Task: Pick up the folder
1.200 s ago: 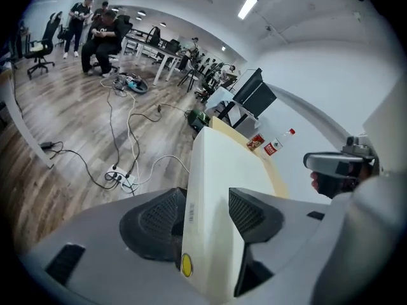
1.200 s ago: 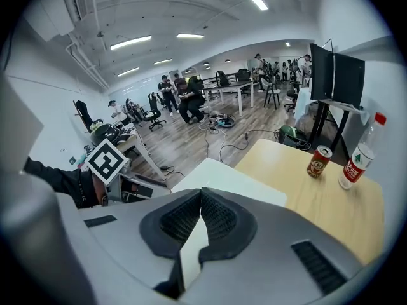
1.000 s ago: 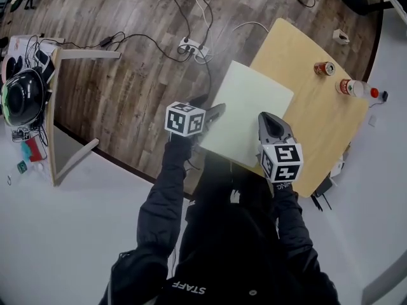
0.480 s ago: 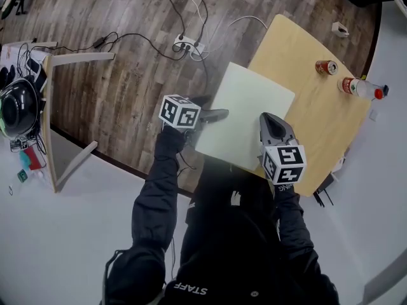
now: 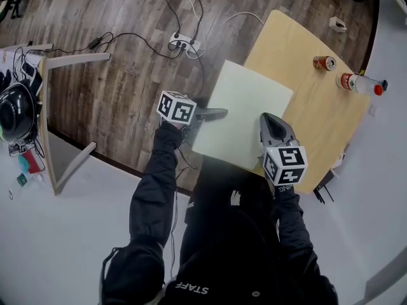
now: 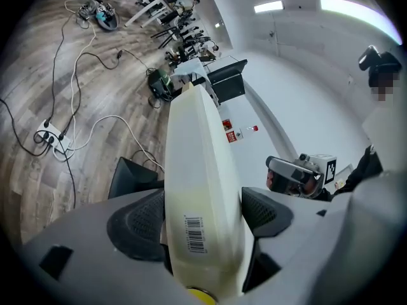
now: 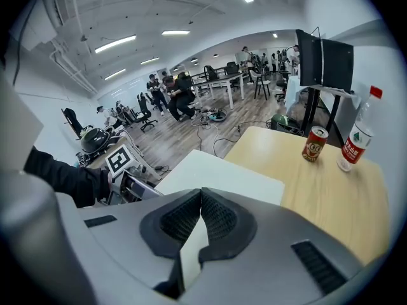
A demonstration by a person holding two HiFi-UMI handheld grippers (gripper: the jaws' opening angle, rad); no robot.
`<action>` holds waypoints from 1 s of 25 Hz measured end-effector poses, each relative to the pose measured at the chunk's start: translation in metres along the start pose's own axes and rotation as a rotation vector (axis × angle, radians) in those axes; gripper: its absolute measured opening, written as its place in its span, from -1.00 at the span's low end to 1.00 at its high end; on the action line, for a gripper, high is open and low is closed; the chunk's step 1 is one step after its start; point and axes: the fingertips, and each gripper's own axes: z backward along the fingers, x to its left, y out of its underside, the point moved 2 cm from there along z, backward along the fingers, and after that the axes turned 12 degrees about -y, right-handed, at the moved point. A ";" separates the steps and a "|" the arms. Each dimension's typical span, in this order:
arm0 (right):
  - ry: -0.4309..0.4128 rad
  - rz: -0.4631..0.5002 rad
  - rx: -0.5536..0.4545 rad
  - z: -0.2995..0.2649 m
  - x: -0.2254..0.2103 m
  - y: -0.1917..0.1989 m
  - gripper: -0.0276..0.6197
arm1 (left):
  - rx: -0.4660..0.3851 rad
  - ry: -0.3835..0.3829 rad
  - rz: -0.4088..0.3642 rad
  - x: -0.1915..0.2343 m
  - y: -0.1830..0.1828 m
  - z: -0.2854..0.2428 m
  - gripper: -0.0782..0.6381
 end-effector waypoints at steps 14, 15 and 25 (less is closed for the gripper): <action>-0.002 0.021 -0.098 0.046 0.014 -0.023 -0.84 | -0.182 -0.179 -0.049 -0.049 -0.014 0.044 0.17; -0.005 0.024 -0.105 0.050 0.016 -0.023 -0.84 | -0.195 -0.194 -0.053 -0.053 -0.013 0.048 0.16; -0.019 0.073 -0.207 0.111 0.044 -0.040 -0.84 | -0.425 -0.380 -0.191 -0.138 -0.031 0.107 0.13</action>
